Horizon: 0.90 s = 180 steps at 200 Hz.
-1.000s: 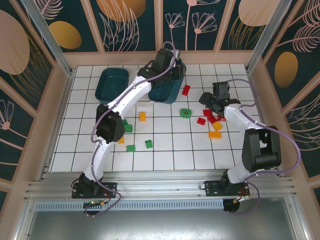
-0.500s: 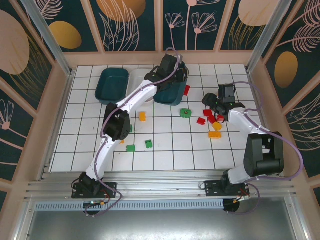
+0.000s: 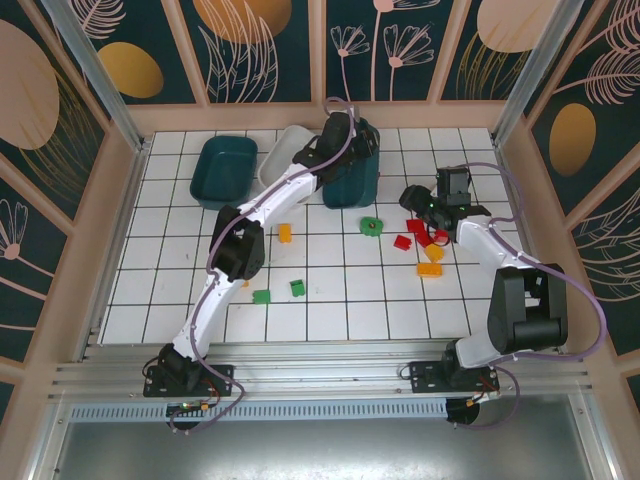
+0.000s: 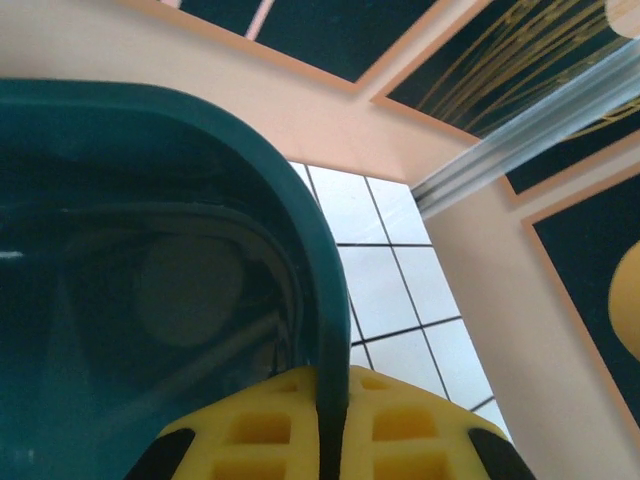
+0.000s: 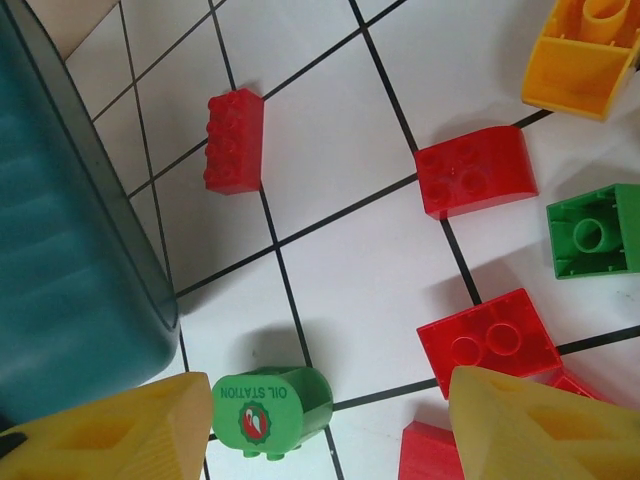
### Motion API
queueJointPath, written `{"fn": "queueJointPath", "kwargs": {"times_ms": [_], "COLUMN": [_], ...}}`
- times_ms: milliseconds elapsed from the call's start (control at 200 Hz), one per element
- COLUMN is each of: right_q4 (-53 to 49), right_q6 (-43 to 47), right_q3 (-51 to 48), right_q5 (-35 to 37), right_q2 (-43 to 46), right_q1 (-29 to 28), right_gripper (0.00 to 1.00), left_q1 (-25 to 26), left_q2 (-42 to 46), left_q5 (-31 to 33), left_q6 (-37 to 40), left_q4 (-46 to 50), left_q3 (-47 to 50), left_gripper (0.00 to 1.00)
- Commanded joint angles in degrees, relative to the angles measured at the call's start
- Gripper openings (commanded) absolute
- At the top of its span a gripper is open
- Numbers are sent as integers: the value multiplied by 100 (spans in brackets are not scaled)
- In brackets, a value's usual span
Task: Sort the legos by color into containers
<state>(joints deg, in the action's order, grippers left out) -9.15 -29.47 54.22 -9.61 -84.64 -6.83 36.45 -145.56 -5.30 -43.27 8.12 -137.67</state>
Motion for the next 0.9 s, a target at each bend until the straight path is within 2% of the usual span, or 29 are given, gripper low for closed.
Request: {"fn": "queueJointPath", "kwargs": {"times_ms": [0, 260, 330, 465, 520, 716, 896], "right_q4": [225, 449, 461, 546, 694, 644, 381], "right_q6": [135, 90, 128, 306, 336, 545, 442], "right_q3": [-110, -78, 19, 272, 336, 865, 1586], "right_q5": [-183, -510, -604, -943, -1126, -901, -480], "right_q2": [12, -238, -304, -496, -620, -1121, -1864], "right_q1": [38, 24, 24, -15, -28, -158, -568], "right_gripper": [65, 65, 65, 66, 66, 68, 69], "left_q1": [-1, -2, -6, -13, -11, -163, -615], "left_q2": [-34, 0, -48, 2, 188, 1450, 2417], "left_q5": [150, 358, 335, 57, 65, -119, 356], "left_q6": [-75, 232, 292, 556, 624, 1138, 1659], "left_q4": [-196, 282, 459, 692, 744, 454, 539], "left_q3": [50, -17, -6, -39, 37, 1106, 2586], "left_gripper": [5, 19, 28, 58, 64, 81, 83]}}
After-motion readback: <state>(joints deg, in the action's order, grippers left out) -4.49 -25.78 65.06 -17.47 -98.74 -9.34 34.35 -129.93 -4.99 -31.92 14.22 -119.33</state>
